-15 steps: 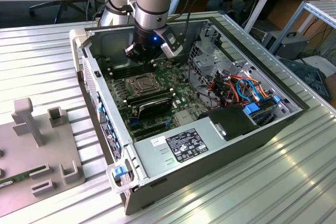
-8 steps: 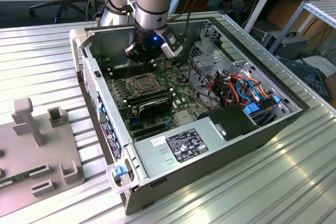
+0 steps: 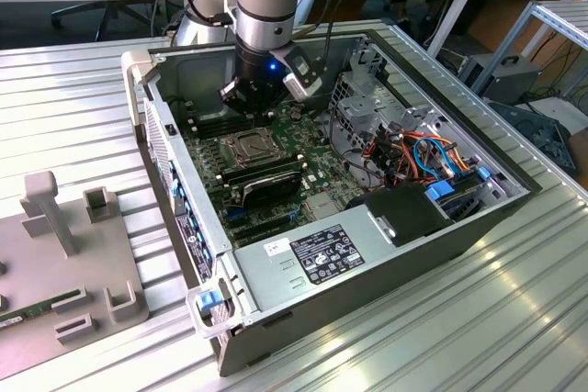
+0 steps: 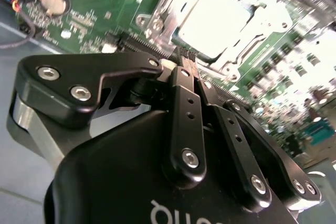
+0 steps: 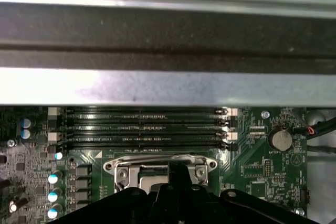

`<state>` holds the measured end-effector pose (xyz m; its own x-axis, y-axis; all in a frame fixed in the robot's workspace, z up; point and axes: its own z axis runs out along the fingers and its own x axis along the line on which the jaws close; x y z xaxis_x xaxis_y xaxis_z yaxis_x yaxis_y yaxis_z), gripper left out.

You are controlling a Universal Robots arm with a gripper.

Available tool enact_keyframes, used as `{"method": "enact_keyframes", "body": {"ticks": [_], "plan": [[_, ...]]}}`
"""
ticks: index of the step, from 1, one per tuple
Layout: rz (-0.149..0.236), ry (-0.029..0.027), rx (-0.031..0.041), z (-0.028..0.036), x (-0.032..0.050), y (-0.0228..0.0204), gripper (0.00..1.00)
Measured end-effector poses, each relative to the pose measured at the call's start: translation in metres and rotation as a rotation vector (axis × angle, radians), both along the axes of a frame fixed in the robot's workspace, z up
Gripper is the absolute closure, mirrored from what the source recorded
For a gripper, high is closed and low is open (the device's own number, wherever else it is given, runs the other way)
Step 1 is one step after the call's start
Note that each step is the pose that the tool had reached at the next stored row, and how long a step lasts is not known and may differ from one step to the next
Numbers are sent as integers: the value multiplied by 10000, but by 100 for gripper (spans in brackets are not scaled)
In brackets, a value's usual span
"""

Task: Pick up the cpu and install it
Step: 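Install the first cpu locking lever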

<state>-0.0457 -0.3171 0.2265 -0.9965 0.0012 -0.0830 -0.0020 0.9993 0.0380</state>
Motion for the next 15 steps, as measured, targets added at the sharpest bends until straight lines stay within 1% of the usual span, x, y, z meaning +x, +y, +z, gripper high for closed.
{"method": "enact_keyframes", "body": {"ticks": [1,2,3,7,10,11,13,15], "plan": [[0,14,-112,-2,0,0,89],[0,25,-179,-3,0,0,89],[0,30,-231,-5,-1,0,89],[-1,31,-235,-6,-7,-1,89],[0,31,-241,-16,-47,-2,89],[0,32,-257,-19,-58,-3,89],[1,31,-262,-22,-59,-18,89],[0,31,-264,-22,-60,-42,89]]}}
